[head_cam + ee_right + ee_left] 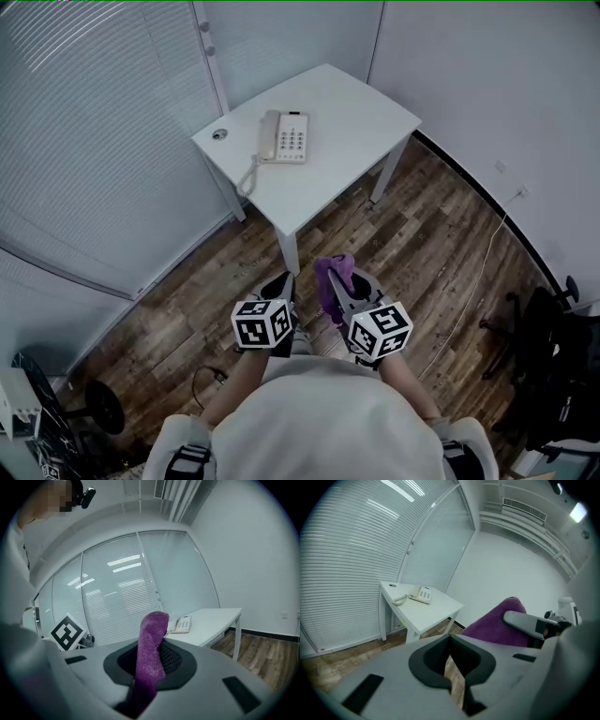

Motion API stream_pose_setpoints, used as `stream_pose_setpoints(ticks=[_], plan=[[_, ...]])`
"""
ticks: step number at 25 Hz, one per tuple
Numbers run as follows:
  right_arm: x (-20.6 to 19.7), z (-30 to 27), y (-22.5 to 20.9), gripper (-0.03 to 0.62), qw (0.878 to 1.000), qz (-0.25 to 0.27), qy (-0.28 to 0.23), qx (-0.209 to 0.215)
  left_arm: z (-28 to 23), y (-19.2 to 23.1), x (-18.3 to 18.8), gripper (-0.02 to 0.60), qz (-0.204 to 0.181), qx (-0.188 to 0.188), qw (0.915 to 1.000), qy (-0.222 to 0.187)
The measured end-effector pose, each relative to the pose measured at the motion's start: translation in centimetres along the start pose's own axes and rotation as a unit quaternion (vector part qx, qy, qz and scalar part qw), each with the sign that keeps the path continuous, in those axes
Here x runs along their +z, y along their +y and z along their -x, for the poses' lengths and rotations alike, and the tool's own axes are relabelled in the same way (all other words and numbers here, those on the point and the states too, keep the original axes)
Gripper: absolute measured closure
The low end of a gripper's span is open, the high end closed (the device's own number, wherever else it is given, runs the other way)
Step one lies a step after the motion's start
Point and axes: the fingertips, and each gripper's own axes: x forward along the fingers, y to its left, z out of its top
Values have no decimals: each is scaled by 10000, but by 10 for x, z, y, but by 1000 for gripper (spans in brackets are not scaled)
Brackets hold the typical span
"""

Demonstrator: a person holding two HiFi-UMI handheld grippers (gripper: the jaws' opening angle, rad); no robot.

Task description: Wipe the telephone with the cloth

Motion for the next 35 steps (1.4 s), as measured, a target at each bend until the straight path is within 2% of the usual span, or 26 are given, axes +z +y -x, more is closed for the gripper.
stream_pose_setpoints(ticks=[23, 35], plan=[[58, -169, -45, 534, 9999, 58, 33, -122, -92, 115, 113, 561, 69, -1, 10000, 45], [78, -225, -75, 534, 9996, 35, -84, -255, -138, 144, 145, 561, -80, -152, 9996, 215]])
